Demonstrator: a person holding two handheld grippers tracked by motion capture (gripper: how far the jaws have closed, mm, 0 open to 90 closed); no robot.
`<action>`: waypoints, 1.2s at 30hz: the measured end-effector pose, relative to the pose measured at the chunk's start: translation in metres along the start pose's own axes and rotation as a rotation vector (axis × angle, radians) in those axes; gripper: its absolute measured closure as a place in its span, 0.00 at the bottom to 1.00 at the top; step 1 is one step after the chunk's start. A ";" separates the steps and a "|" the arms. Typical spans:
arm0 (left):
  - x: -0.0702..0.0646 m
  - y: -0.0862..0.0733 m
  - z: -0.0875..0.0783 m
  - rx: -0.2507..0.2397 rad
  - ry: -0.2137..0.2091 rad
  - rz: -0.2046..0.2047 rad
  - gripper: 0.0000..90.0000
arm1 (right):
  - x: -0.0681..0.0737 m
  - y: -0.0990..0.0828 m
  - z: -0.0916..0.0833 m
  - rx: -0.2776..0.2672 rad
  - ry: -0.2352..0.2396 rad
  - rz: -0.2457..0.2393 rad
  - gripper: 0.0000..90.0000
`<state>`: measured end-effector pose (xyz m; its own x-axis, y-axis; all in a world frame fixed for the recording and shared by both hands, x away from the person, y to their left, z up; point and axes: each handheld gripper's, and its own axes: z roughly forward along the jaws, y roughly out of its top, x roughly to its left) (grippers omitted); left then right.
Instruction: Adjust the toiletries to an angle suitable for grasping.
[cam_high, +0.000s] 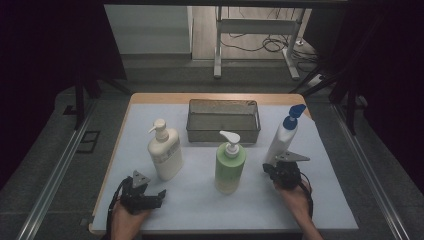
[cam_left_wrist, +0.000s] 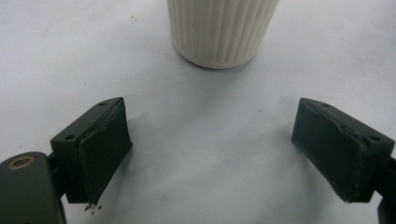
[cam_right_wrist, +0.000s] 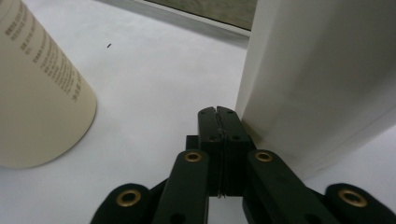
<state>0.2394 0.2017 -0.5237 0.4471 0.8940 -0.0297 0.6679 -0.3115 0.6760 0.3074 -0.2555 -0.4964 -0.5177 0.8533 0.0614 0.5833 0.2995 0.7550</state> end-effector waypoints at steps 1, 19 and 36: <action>0.000 0.000 0.000 0.000 0.000 0.000 0.12 | 0.001 0.000 0.000 0.000 -0.006 -0.001 1.00; 0.000 0.000 0.000 0.000 0.000 0.000 0.12 | -0.008 -0.007 -0.010 0.006 -0.053 -0.007 1.00; 0.000 0.000 0.000 0.001 -0.001 0.000 0.12 | -0.035 -0.018 -0.025 0.017 -0.095 0.021 0.98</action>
<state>0.2395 0.2017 -0.5236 0.4475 0.8938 -0.0302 0.6684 -0.3118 0.6753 0.2994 -0.3016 -0.4960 -0.4437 0.8960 0.0146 0.6047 0.2874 0.7428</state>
